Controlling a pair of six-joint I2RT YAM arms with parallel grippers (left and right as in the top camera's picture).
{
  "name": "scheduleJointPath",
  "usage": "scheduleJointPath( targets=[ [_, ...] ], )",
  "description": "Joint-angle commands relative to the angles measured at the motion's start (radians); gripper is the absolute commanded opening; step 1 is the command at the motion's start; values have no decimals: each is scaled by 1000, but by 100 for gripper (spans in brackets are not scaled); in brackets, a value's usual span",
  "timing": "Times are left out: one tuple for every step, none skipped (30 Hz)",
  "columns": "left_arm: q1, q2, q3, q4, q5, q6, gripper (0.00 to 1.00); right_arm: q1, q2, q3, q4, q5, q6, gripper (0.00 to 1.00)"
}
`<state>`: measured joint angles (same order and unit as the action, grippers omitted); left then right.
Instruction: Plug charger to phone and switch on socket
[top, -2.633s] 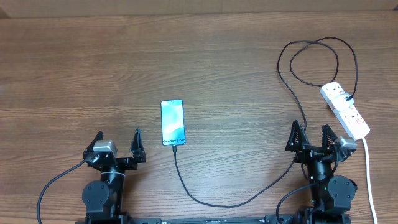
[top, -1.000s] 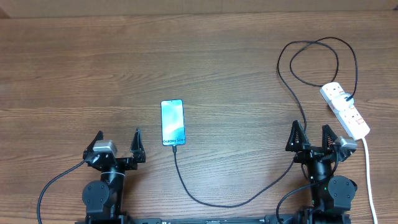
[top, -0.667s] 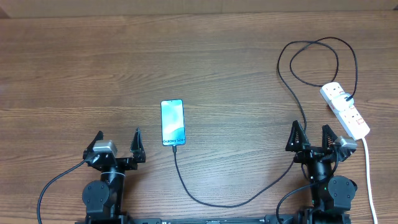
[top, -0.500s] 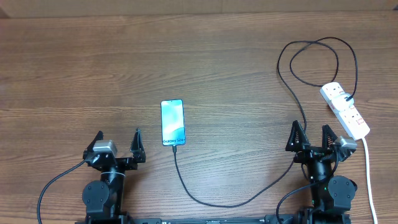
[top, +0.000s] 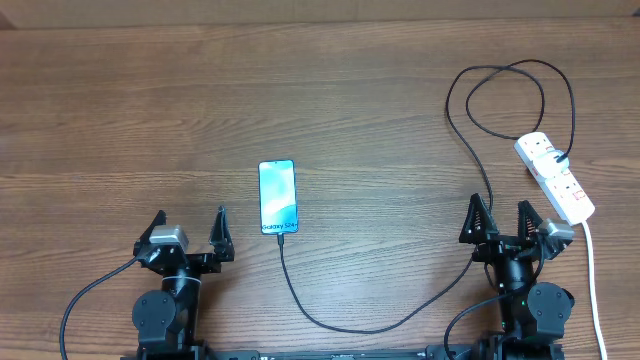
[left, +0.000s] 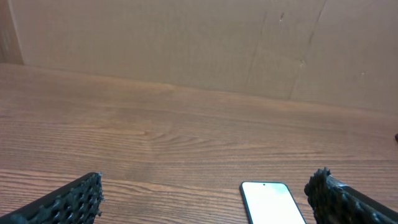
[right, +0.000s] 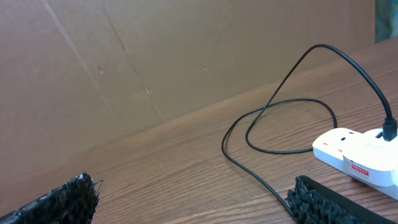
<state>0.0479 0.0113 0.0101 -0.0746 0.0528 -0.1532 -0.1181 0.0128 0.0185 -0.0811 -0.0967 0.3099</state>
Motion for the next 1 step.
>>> scheduleJointPath(
  targets=[
    [5, -8, -5, 1, 16, 19, 99, -7, -10, -11, 4, 9, -8, 100]
  ],
)
